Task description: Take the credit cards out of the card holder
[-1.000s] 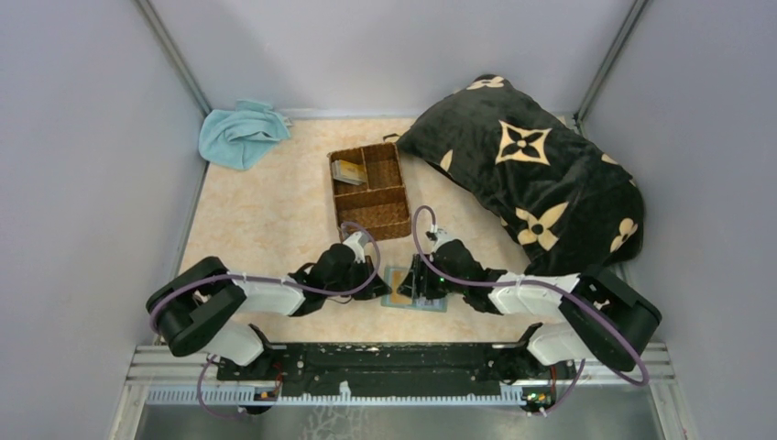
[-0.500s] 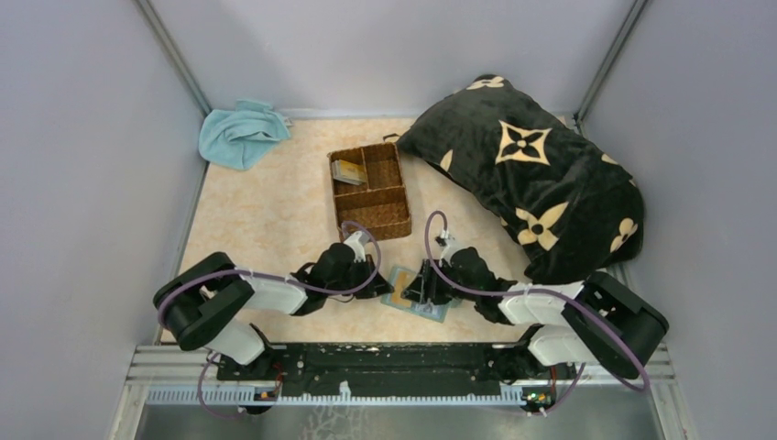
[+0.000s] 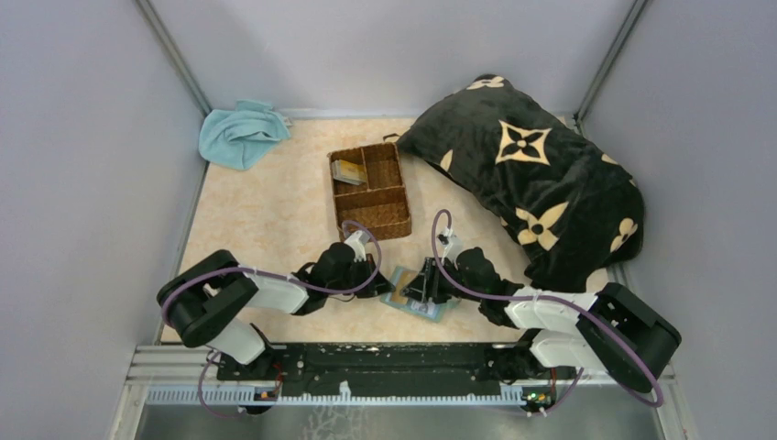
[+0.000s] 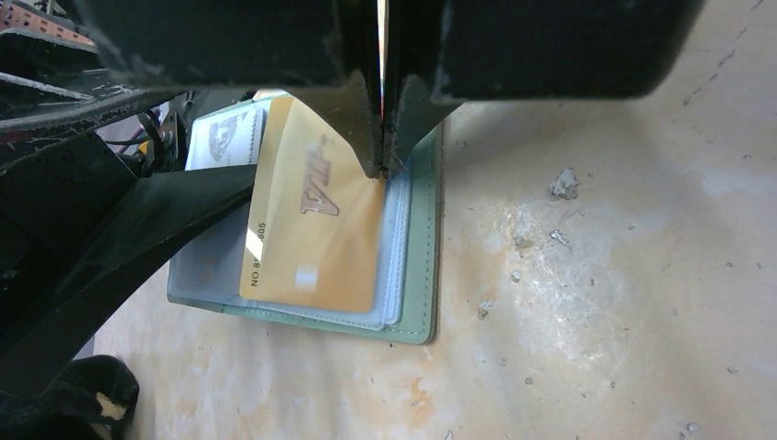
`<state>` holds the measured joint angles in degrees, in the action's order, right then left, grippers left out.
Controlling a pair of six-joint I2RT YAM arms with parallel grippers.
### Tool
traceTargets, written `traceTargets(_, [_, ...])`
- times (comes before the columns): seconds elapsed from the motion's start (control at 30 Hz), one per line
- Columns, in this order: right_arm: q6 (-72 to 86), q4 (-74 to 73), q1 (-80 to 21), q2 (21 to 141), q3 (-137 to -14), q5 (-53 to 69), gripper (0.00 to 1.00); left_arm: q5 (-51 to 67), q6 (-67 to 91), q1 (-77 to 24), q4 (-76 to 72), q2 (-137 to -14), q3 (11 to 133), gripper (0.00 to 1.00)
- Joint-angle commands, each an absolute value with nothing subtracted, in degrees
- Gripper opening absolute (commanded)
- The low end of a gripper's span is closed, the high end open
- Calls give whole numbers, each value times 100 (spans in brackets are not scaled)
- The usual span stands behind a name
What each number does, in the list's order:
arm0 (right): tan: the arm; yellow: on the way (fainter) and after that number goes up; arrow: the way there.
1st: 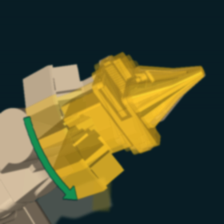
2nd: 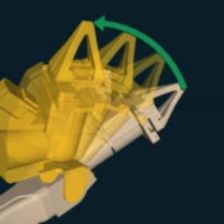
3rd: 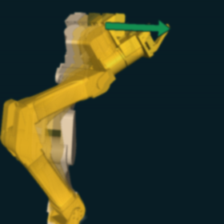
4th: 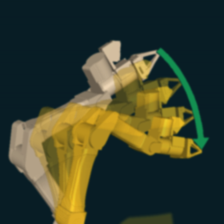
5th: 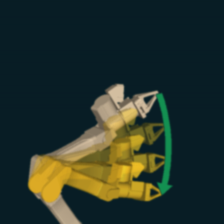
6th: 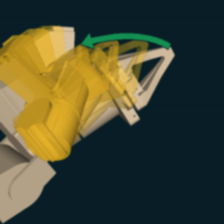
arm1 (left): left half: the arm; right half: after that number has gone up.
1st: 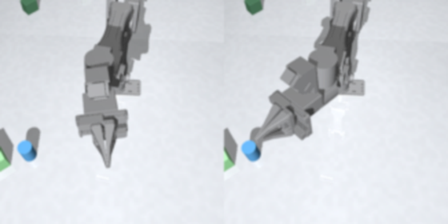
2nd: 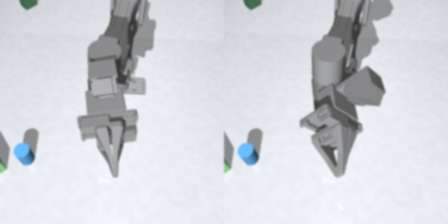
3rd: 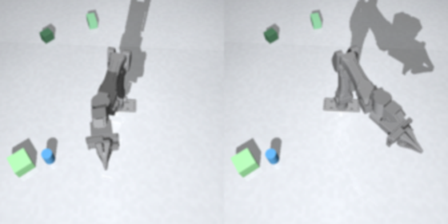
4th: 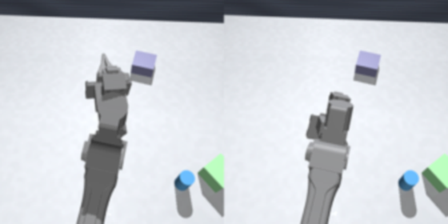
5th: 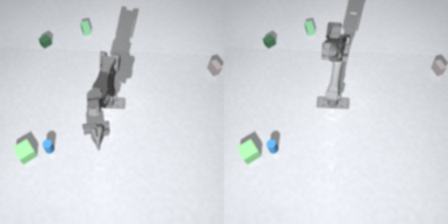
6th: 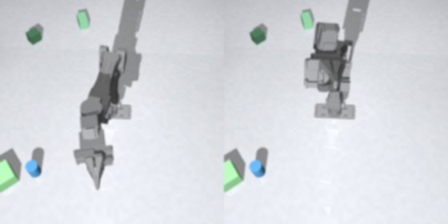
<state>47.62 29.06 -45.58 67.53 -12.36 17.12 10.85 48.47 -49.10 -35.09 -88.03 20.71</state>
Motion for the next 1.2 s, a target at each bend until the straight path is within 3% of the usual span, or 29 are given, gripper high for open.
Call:
traceTargets(0.0, [4694, 3534, -4588, 6843, -1405, 1799, 49, 1162, 4842, -4955, -3304, -9035, 2047, 0])
traceTargets(1.17, [4864, 4629, -4263, 8471, -1864, 2303, 38, 1183, 4831, -4957, -3329, -9102, 2087, 0])
